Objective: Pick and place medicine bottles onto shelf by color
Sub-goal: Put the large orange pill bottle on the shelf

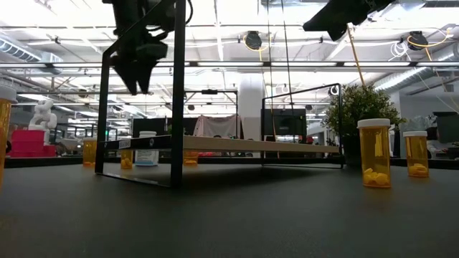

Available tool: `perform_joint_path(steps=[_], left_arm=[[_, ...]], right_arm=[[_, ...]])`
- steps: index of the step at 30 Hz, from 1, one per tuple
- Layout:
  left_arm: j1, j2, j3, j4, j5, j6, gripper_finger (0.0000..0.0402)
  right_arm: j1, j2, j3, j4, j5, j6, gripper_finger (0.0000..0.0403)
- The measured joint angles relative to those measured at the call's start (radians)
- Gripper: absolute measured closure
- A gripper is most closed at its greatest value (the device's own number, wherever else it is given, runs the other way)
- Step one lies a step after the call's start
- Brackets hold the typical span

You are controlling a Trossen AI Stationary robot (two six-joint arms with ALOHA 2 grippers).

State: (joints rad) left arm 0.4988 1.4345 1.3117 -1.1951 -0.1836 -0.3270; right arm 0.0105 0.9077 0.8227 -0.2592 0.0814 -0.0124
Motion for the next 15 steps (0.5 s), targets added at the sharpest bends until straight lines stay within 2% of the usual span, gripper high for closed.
perform_joint_path(steps=[6, 9, 15], left_arm=[[0.013, 0.000, 0.000, -0.108, -0.030, -0.055, 0.0156], [0.042, 0.000, 0.000, -0.150, -0.102, -0.087, 0.0156], [0.113, 0.000, -0.055, -0.127, -0.117, -0.109, 0.0156]], right_arm=[[0.000, 0.000, 0.000, 0.000, 0.000, 0.000, 0.0403], [0.000, 0.000, 0.000, 0.000, 0.000, 0.000, 0.0403], [0.000, 0.000, 0.000, -0.001, 0.000, 0.000, 0.0403]])
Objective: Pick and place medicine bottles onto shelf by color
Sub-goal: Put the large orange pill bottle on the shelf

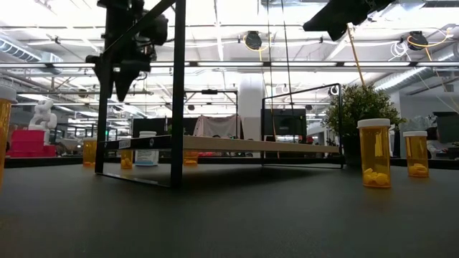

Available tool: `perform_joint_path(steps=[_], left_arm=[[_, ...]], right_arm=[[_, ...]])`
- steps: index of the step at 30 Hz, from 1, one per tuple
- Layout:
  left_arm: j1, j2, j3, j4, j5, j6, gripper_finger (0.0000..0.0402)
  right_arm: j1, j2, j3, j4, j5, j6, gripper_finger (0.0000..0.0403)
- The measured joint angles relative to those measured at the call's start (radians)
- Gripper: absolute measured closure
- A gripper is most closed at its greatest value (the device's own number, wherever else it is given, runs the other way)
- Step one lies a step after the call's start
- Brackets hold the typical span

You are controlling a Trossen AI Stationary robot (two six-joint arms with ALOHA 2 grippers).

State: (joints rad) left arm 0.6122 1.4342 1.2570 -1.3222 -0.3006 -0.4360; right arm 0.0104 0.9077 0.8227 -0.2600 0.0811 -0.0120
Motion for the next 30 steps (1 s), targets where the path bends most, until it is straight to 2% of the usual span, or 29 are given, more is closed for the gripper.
perform_joint_path(steps=[4, 16, 25, 30], left_arm=[[0.058, 0.000, -0.067, 0.050, 0.038, 0.035, 0.0156], [0.169, 0.000, -0.206, 0.132, 0.039, 0.032, 0.0155], [0.181, 0.000, -0.270, 0.264, 0.067, 0.057, 0.0111], [0.211, 0.000, -0.289, 0.286, 0.071, 0.049, 0.0108]], right_arm=[[0.000, 0.000, 0.000, -0.001, 0.000, 0.000, 0.0403], [0.000, 0.000, 0.000, 0.000, 0.000, 0.000, 0.0403], [0.000, 0.000, 0.000, 0.001, 0.000, 0.001, 0.0403], [0.000, 0.000, 0.000, 0.001, 0.000, 0.003, 0.0403]])
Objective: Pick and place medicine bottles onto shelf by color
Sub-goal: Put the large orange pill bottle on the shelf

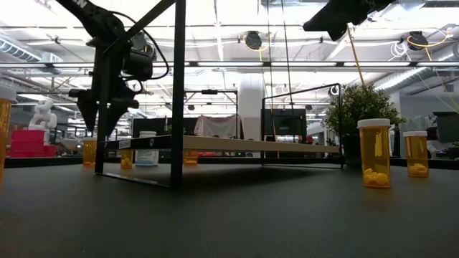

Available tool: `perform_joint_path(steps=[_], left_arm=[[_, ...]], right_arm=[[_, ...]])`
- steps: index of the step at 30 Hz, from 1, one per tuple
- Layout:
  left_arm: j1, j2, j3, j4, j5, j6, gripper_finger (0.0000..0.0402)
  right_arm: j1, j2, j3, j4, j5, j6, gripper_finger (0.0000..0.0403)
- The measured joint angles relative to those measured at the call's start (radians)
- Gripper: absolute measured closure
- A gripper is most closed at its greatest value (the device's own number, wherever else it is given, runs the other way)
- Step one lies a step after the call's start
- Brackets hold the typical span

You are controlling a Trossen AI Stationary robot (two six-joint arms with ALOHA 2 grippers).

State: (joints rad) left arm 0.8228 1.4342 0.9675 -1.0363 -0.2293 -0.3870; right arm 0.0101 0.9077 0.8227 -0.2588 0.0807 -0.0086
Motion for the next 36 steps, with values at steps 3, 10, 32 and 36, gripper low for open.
perform_joint_path(steps=[3, 10, 32, 36], left_arm=[[0.018, 0.000, -0.017, -0.001, 0.004, 0.001, 0.0115], [0.030, 0.000, -0.053, 0.051, 0.019, 0.031, 0.0119], [0.067, 0.000, -0.078, 0.098, 0.027, 0.052, 0.0119], [0.075, 0.000, -0.118, 0.105, 0.027, 0.052, 0.0119]], right_arm=[[0.000, 0.000, 0.000, 0.000, 0.000, 0.000, 0.0403], [0.000, 0.000, 0.000, 0.000, 0.000, 0.000, 0.0403], [0.000, 0.000, 0.000, 0.000, -0.004, 0.001, 0.0403], [0.000, 0.000, 0.000, 0.000, -0.004, 0.001, 0.0403]])
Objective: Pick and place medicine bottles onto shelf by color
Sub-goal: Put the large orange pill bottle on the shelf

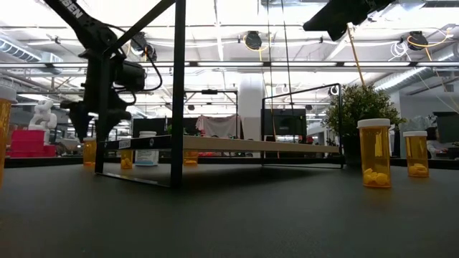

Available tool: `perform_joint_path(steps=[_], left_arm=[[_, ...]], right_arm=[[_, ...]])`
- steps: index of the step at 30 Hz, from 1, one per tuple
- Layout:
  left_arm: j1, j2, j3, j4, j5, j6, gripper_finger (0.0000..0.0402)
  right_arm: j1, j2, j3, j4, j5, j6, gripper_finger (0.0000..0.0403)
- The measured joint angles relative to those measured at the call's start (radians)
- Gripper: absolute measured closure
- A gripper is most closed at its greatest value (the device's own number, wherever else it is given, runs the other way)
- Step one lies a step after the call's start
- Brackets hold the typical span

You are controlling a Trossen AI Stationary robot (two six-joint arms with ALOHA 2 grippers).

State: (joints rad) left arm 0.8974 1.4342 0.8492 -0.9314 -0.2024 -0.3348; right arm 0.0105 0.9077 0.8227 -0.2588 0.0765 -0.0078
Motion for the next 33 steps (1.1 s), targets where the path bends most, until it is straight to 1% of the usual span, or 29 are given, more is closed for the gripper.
perform_joint_path(steps=[6, 13, 16, 21, 23, 28, 31, 33], left_arm=[[-0.002, 0.000, -0.012, 0.009, -0.014, 0.000, 0.0119], [-0.019, 0.000, -0.012, 0.057, -0.016, 0.047, 0.0122], [-0.022, 0.000, -0.012, 0.066, -0.016, 0.052, 0.0141], [-0.022, 0.000, -0.012, 0.062, -0.006, 0.052, 0.0193], [-0.023, 0.000, -0.011, 0.062, 0.010, 0.052, 0.0202], [-0.044, -0.006, 0.029, -0.012, 0.037, 0.071, 0.0200], [-0.062, -0.008, 0.092, -0.096, 0.033, 0.089, 0.0188], [-0.078, -0.008, 0.148, -0.160, 0.030, 0.110, 0.0187]], right_arm=[[0.000, 0.000, 0.000, 0.000, 0.000, 0.000, 0.0403], [0.000, 0.000, 0.000, 0.000, 0.000, 0.000, 0.0403], [0.000, 0.000, 0.000, 0.000, 0.000, 0.000, 0.0403], [0.000, 0.000, 0.000, 0.000, 0.000, 0.000, 0.0403], [0.000, 0.000, 0.000, -0.001, 0.000, 0.000, 0.0403], [0.000, 0.000, 0.000, -0.001, 0.000, 0.000, 0.0403], [0.000, 0.000, 0.000, -0.001, 0.000, -0.001, 0.0403], [0.000, 0.000, 0.000, -0.001, 0.000, -0.002, 0.0403]])
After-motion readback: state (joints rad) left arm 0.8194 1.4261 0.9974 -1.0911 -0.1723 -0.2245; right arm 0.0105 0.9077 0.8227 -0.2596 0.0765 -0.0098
